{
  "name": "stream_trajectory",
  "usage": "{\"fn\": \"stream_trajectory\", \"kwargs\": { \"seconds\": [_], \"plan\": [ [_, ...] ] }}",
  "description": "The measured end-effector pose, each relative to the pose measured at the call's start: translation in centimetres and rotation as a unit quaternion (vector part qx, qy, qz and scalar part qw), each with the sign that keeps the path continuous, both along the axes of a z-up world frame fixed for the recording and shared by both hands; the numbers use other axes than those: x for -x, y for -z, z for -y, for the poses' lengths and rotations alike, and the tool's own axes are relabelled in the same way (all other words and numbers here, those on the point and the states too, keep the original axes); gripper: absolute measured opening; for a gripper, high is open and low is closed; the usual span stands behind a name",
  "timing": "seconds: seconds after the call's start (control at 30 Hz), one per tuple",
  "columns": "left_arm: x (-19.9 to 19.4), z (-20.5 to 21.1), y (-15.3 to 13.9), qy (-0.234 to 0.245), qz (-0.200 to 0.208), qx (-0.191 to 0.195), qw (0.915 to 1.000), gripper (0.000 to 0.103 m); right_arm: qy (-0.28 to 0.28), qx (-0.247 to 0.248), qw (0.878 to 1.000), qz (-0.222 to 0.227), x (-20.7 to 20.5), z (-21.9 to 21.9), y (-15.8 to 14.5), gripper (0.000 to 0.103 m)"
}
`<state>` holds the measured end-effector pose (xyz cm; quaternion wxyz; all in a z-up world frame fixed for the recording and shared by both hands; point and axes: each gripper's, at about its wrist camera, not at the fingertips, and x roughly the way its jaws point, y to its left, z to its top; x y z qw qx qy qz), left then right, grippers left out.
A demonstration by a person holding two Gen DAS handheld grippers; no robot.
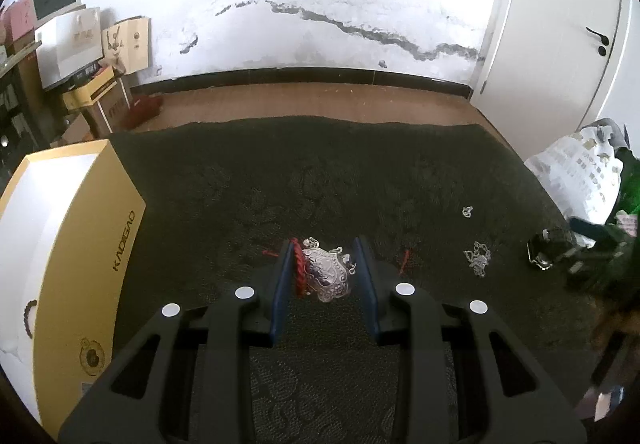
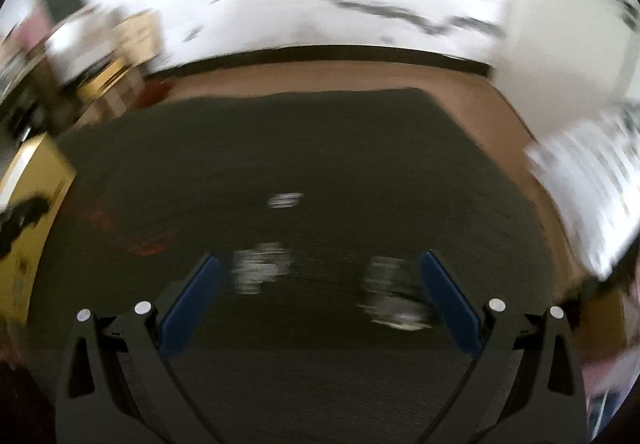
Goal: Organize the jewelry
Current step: 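Lower the right tool onto the silver chain necklace and close it, then carry the pendant in the left tool while the right tool carries the chain to the box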
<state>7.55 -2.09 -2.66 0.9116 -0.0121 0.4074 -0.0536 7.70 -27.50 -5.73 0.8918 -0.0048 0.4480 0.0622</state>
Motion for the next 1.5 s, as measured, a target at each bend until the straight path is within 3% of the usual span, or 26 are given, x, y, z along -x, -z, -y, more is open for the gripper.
{"fn": "stream_trajectory", "kwargs": {
  "seconds": [0.13, 0.2, 0.3, 0.47, 0.53, 0.57, 0.6, 0.7, 0.8, 0.9, 1.0, 1.17, 1.5],
  "plan": [
    [0.0, -0.6, 0.3, 0.001, -0.011, 0.007, 0.9999, 0.031, -0.077, 0.064, 0.994, -0.047, -1.7, -4.7, 4.1, 0.096],
    [-0.1, -0.7, 0.3, 0.001, -0.014, 0.01, 0.9999, 0.031, -0.075, 0.078, 0.991, -0.074, -2.5, -4.5, 6.3, 0.096],
    [0.0, -1.1, 0.3, 0.003, -0.018, 0.015, 0.9997, 0.031, -0.083, 0.026, 0.993, -0.078, -3.1, -2.5, 6.9, 0.096],
    [0.1, -1.7, 0.1, 0.005, -0.021, 0.025, 0.9994, 0.031, -0.103, 0.03, 0.992, -0.065, -2.7, -2.3, 6.8, 0.094],
    [0.2, -1.9, 0.0, 0.005, -0.019, 0.026, 0.9995, 0.031, -0.11, 0.027, 0.992, -0.059, -2.7, -2.2, 6.5, 0.082],
    [0.3, -1.9, -0.1, 0.004, -0.019, 0.026, 0.9995, 0.031, -0.112, 0.025, 0.992, -0.056, -2.6, -2.1, 6.3, 0.066],
    [0.2, -2.0, 0.0, 0.004, -0.019, 0.026, 0.9995, 0.031, -0.115, 0.021, 0.992, -0.053, -2.6, -2.0, 6.1, 0.042],
    [0.1, -2.0, 0.0, 0.002, -0.02, 0.024, 0.9995, 0.031, -0.114, 0.011, 0.992, -0.051, -2.8, -1.9, 5.5, 0.018],
    [0.1, -1.9, -0.1, -0.001, -0.018, 0.022, 0.9996, 0.031, -0.118, 0.027, 0.992, -0.046, -2.7, -3.0, 5.5, 0.01],
    [0.1, -1.8, -0.3, -0.002, -0.016, 0.02, 0.9997, 0.031, -0.109, 0.023, 0.992, -0.055, -2.9, -3.2, 5.5, 0.009],
    [0.2, -2.0, -0.7, 0.0, -0.011, 0.017, 0.9998, 0.031, -0.098, 0.001, 0.994, -0.05, -2.8, -3.5, 4.1, 0.009],
    [0.6, -3.0, -2.3, 0.003, -0.005, 0.016, 0.9998, 0.031, -0.094, -0.023, 0.995, -0.023, -2.5, -4.9, -1.1, 0.009],
    [2.5, -8.6, -8.3, -0.042, 0.029, 0.009, 0.9987, 0.031, -0.136, -0.056, 0.988, 0.047, 0.1, -12.1, -11.2, 0.009]
  ]
}}
